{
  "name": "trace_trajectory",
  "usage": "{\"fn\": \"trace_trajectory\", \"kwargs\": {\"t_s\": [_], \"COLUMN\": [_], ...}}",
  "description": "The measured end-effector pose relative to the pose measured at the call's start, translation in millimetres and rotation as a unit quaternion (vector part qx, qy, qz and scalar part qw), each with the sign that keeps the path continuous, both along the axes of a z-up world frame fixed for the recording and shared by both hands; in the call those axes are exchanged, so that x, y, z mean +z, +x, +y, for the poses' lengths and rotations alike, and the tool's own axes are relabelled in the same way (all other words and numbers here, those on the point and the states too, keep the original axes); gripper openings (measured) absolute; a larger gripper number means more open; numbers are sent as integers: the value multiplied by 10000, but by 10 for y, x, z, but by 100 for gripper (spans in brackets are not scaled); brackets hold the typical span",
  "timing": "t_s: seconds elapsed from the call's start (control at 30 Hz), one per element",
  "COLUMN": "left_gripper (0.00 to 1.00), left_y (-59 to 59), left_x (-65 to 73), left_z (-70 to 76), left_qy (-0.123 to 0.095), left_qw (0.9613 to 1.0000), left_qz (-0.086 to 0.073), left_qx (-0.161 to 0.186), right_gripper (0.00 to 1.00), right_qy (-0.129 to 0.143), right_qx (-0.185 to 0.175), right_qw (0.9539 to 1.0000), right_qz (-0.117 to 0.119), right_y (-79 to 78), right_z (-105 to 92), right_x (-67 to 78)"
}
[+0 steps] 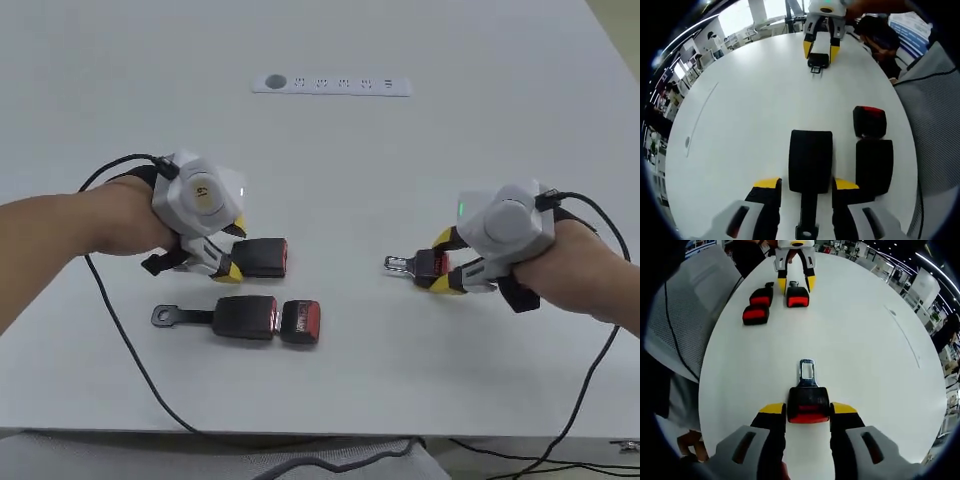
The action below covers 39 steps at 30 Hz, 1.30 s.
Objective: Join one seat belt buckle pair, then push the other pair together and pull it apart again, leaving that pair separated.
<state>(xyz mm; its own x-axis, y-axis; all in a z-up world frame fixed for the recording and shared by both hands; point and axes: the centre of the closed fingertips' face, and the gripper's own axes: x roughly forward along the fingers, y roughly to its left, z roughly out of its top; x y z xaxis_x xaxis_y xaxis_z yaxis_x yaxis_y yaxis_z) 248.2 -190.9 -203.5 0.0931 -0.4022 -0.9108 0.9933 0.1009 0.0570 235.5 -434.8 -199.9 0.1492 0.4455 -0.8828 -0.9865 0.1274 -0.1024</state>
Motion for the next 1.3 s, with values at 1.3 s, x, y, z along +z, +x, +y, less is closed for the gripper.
{"fn": "trace_trajectory", "kwargs": {"t_s": [1.3], "left_gripper": [32], "left_y": [-104], "left_x": [-2], "left_z": [-91], "left_qy": [258], "left_qw": [9989], "left_qz": [31], "left_qx": [-379], "right_gripper": [31], "right_qy": [57], "right_qx": [94], "right_qw": [9993], "right_qz": [368], "right_y": [22], "right_z": [143], "right_x": [-58]}}
